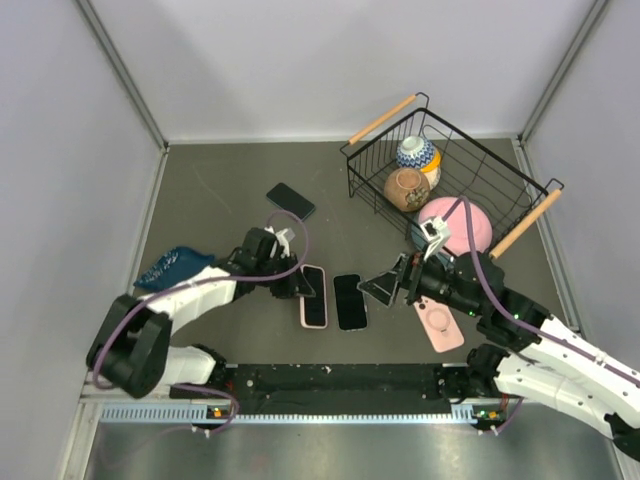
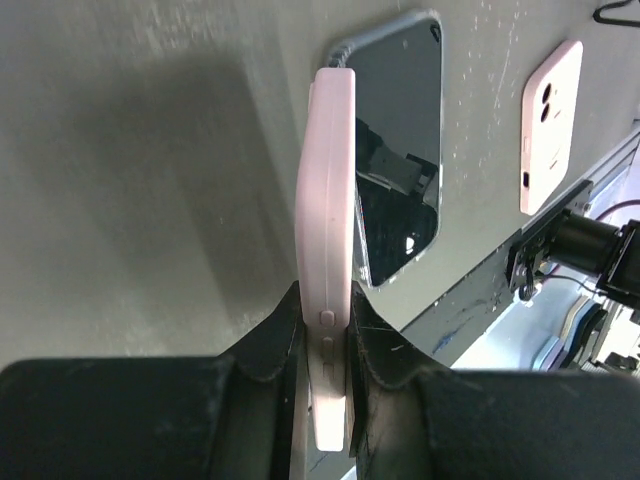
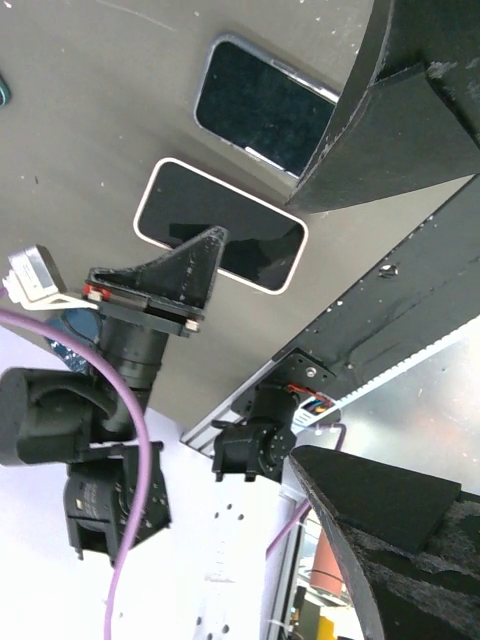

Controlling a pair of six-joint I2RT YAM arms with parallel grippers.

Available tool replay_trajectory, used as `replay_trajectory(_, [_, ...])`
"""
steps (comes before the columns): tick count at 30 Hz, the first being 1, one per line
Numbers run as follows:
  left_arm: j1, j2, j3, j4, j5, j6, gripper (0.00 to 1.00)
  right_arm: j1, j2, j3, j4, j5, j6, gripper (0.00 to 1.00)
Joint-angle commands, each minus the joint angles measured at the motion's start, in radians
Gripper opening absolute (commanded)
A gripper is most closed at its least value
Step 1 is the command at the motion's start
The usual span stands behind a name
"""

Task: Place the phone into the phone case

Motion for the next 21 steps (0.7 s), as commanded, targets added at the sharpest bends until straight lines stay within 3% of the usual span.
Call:
replay_trajectory(1, [0.035,0.124,0.096,0.139,0.108,-0.011,0.0,0.007,-0.042,0.03,-0.086,0.045,-0.043,0.99])
replay_trajectory(4, [0.053,0.184,0.091,0.179,0.148,-0.026,0.0,0.007,-0.063,0.031,-0.101,0.054,-0.051,0.99])
replay_trajectory(7, [0.055,0.221,0.102,0.158,0.129,-0.017,0.08,0.007,-0.083,0.024,-0.107,0.062,-0.056,0.99])
replay_trajectory(8, [0.055,0.234,0.104,0.138,0.122,-0.015,0.18,0.008,-0.086,0.021,-0.111,0.066,-0.057,0.99])
replay_trajectory(12, [0.055,0.255,0.11,0.093,0.094,-0.006,0.36,0.007,-0.103,0.014,-0.118,0.071,-0.062,0.99])
replay_trajectory(21, [0.055,0.207,0.124,-0.054,-0.033,0.026,0.49,0.007,-0.112,0.011,-0.135,0.076,-0.06,0.99])
